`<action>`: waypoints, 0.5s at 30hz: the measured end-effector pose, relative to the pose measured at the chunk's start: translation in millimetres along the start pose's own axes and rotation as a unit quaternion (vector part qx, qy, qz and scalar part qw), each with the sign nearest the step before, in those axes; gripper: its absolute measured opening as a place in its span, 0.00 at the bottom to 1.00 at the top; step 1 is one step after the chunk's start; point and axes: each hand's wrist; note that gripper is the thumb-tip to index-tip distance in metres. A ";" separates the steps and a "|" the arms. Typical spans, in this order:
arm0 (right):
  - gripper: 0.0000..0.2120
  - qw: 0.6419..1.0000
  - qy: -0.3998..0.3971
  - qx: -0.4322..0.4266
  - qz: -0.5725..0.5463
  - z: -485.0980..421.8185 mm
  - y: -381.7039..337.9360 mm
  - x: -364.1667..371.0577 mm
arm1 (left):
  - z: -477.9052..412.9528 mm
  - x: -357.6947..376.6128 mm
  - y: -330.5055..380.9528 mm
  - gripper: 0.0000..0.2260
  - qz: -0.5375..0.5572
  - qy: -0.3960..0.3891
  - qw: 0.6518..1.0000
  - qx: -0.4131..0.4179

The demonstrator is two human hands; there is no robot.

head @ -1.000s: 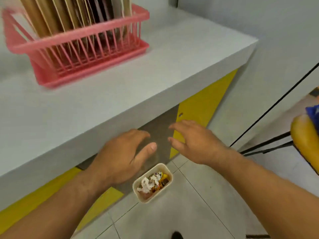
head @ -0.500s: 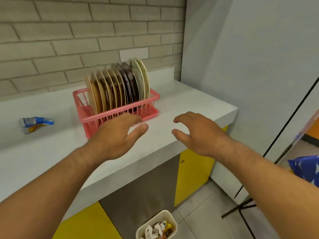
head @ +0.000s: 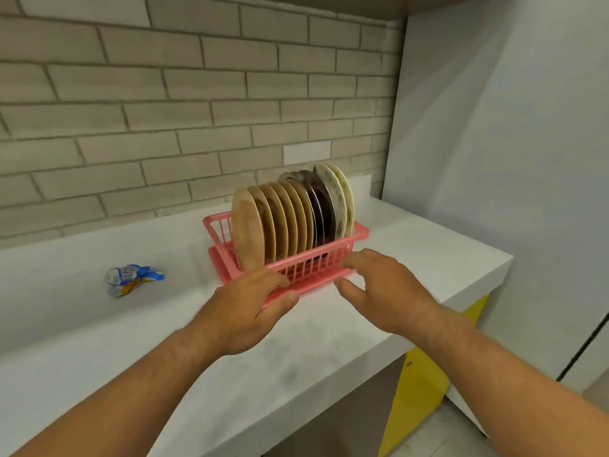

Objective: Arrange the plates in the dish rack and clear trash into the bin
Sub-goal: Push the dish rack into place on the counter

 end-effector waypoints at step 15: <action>0.08 0.998 -0.012 -0.035 -0.045 -97.5 -103.0 117.5 | 8.5 -57.2 -214.7 0.16 -0.035 0.034 0.994 -0.100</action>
Point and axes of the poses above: each hand's wrist, its own z-axis away from the middle knuckle, its own x-axis out of the palm, y = z × x, and after that the axes turned 5 degrees about -z, right-handed
